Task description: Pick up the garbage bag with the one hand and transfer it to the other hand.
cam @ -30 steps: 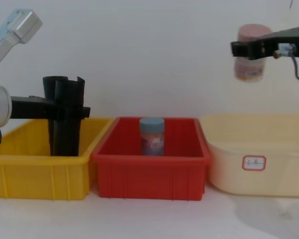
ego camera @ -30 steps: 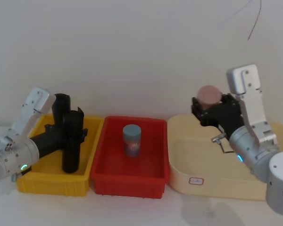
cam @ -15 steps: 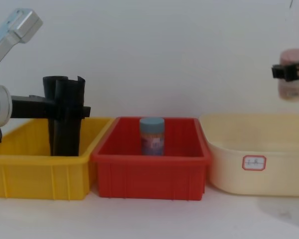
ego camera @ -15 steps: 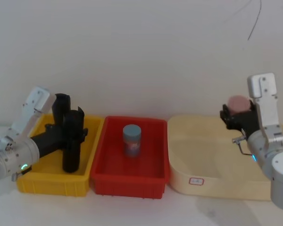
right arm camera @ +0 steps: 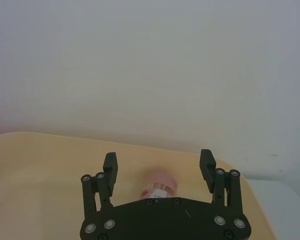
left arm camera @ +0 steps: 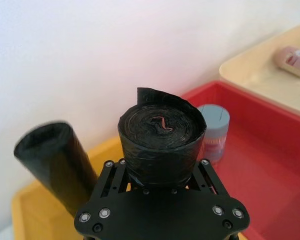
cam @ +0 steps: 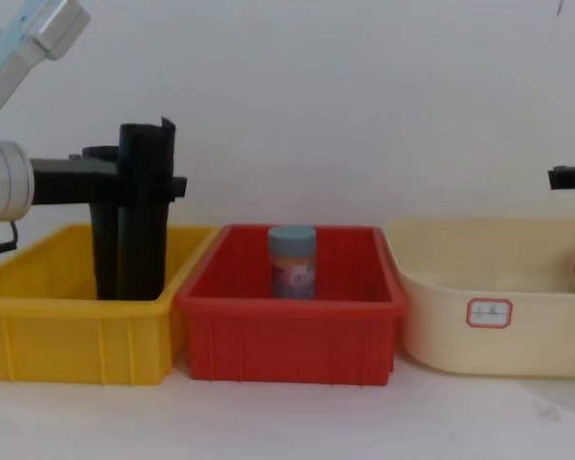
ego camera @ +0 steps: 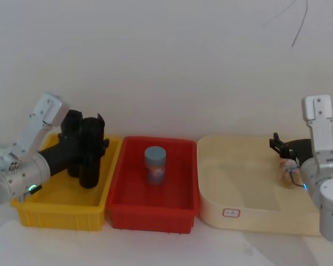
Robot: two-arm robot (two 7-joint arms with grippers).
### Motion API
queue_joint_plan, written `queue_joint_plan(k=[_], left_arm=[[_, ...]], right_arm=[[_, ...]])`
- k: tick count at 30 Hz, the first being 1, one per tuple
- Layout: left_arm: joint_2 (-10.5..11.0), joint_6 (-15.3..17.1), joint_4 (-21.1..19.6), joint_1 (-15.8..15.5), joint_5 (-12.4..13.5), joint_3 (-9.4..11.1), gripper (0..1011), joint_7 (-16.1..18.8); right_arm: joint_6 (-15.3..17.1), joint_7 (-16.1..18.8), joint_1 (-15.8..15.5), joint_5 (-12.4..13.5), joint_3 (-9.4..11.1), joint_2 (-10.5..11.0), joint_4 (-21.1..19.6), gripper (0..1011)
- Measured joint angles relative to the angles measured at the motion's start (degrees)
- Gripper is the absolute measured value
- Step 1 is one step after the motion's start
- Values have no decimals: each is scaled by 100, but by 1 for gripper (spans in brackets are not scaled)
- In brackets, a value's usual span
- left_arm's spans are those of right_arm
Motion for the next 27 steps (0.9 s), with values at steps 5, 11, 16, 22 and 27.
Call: queue_joint_plan(k=[5,11,16,22,27], left_arm=[[-23,-262,19,-83,57,12,446,-59],[-7,-460,-72,-193,113,11,446,-124],[45,-518,-189,-272,115,-18,446,-177],[72,-532,-242,-350,35,-48,446,-281],[71,-531,-220,-461,-89,-54,446,-445]], right_arm=[[-16,-52,53,-14,43,-21,150,999],[-29,-88,93,-24,68,-36,250,1000],[-33,-105,111,-29,83,-43,303,1000],[-37,-116,125,-34,95,-48,345,1000],[-72,-87,107,-34,98,-39,304,1000]])
